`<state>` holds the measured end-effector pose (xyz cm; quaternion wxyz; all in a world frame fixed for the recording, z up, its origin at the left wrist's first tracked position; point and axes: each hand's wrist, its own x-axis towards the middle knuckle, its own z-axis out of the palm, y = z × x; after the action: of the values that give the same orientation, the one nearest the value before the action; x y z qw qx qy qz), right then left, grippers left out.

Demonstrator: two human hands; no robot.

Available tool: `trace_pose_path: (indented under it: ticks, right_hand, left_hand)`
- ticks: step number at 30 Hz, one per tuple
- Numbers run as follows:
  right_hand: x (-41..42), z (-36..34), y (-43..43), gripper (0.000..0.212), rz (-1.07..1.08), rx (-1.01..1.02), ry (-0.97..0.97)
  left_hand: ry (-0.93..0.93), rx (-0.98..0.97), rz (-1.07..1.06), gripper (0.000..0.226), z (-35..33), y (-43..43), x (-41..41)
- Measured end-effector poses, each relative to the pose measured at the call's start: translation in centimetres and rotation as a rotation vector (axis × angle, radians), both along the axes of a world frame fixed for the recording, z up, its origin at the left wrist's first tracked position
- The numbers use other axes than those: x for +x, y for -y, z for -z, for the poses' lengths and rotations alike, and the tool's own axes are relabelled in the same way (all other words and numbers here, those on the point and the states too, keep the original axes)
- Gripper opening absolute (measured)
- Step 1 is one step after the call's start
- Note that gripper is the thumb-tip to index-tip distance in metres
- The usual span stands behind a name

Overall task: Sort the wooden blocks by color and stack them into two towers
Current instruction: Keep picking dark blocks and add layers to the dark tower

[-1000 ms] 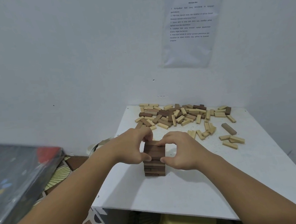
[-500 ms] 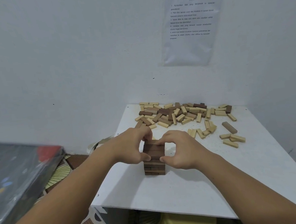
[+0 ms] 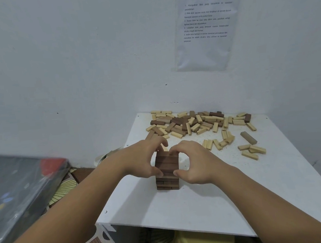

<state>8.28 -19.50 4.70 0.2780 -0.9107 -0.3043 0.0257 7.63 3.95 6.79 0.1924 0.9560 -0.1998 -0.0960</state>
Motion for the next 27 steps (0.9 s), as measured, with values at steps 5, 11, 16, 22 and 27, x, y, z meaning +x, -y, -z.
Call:
trace_pose_path:
  ticks: [5,11,16,22,27]
  right_hand:
    - [-0.15,-0.06,-0.02,0.056,-0.003,-0.011,0.010]
    - [-0.13,0.16,-0.14,0.065,0.001,-0.010,0.013]
    - [-0.24,0.16,-0.35,0.063,0.009,-0.008,0.011]
    - [-0.35,-0.01,-0.39,0.059,0.012,-0.013,0.023]
    - [-0.33,0.01,-0.38,0.058,0.008,-0.006,0.020]
  left_hand:
    - [0.007,-0.007,0.002,0.081,0.17,-0.12,-0.16]
    - [0.013,-0.013,0.007,0.083,0.04,-0.02,-0.21]
    - [0.016,-0.015,0.008,0.083,-0.04,0.09,-0.21]
    - [0.015,-0.028,-0.002,0.081,0.12,-0.01,-0.25]
    - [0.000,-0.035,-0.003,0.083,0.14,-0.02,-0.33]
